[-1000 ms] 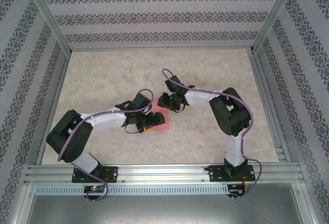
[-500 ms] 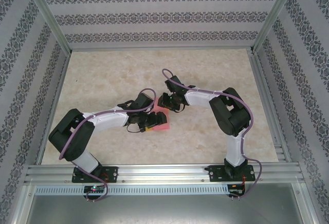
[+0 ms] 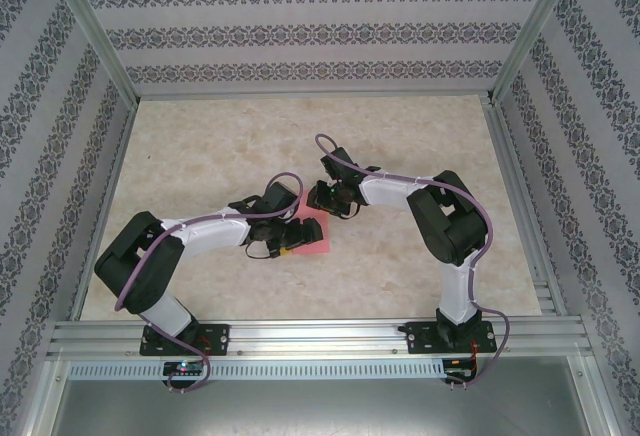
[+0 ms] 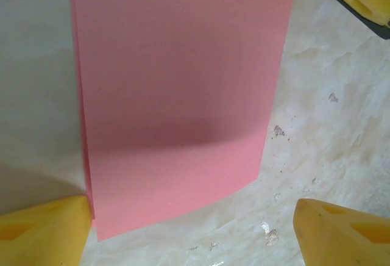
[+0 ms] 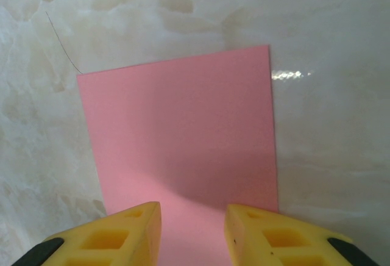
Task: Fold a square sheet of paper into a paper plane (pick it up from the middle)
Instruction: Fold the triangle a second time at the center of the table.
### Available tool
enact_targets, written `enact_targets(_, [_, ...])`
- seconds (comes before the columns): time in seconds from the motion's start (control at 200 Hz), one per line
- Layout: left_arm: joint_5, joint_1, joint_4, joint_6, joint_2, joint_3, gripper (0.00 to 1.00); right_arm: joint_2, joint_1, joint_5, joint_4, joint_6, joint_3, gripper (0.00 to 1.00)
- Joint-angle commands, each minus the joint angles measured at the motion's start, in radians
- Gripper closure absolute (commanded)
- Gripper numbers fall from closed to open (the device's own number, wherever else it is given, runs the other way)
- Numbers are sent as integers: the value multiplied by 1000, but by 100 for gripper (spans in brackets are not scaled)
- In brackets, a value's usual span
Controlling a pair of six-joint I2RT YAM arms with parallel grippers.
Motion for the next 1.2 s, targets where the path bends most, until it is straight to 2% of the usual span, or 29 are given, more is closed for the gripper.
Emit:
enact_targets(0.0, [41, -14, 59, 10, 5, 10, 15, 61, 18, 47, -29, 16, -44, 64])
enact_targets(0.425, [56, -6, 107, 22, -9, -1, 16, 51, 19, 41, -27, 13, -48, 65])
enact_targets(0.584, [80, -2, 163, 29, -28, -4, 23, 45, 17, 36, -26, 10, -53, 65])
enact_targets(0.769, [85, 2, 193, 40, -11, 9, 30, 28, 13, 14, -16, 8, -60, 70])
enact_targets(1.114, [109, 18, 236, 55, 35, 46, 33, 14, 0, -31, -5, 3, -71, 75])
enact_targets(1.194, [119, 19, 259, 58, 48, 49, 32, 7, -13, -80, 30, 20, -90, 78])
